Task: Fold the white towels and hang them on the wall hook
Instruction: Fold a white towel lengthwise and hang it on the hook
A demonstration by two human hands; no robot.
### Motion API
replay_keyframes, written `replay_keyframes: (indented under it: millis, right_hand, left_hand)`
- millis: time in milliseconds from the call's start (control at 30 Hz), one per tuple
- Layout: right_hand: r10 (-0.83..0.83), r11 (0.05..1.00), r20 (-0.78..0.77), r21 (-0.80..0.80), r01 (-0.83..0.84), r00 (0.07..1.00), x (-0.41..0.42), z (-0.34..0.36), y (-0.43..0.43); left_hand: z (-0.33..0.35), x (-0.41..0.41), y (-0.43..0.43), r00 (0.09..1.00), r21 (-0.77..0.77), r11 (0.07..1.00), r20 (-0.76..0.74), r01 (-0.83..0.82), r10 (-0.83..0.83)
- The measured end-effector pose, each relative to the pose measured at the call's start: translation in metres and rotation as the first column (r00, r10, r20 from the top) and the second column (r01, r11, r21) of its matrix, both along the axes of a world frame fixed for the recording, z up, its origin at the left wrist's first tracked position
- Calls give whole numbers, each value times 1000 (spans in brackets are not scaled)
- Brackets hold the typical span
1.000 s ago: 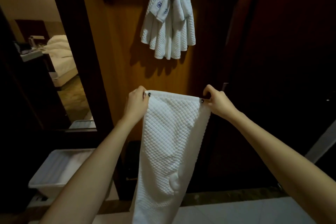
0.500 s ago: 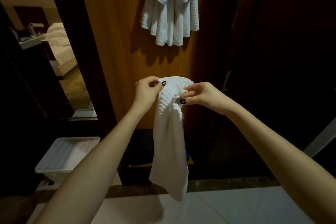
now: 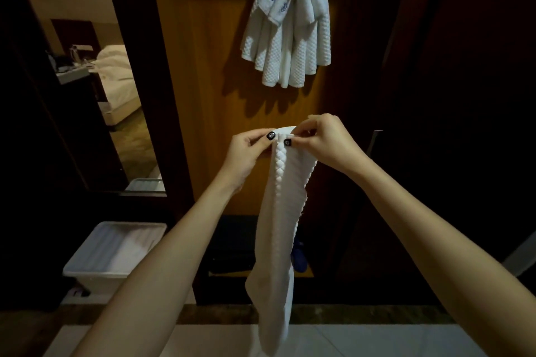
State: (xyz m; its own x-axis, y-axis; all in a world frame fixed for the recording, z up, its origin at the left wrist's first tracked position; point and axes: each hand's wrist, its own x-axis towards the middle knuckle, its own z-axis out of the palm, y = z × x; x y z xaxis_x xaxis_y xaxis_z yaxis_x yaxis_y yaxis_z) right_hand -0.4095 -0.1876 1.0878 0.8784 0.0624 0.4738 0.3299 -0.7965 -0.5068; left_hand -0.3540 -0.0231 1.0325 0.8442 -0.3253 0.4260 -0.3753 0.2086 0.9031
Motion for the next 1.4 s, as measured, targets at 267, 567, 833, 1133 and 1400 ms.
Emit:
replay_keyframes:
  millis: [267, 567, 833, 1133, 1400]
  right_hand:
    - [48, 985, -67, -162, -58, 997, 5, 7, 4]
    - [117, 992, -339, -2, -125, 933, -4, -18, -30]
    - [181, 983, 315, -62, -170, 932, -2, -3, 14]
    - [45, 998, 424, -54, -24, 905, 12, 7, -2]
    - [-21, 988, 463, 143, -51, 886, 13, 46, -13]
  left_hand:
    - [-4, -11, 12, 996, 61, 998, 90, -5, -1]
    - [-8, 0, 27, 983, 25, 985, 71, -172, 170]
    - [-1, 4, 34, 658, 18, 758, 509, -652, 555]
    - [31, -3, 15, 633, -47, 782, 559, -621, 536]
    - [65, 7, -2, 967, 77, 974, 161, -214, 200]
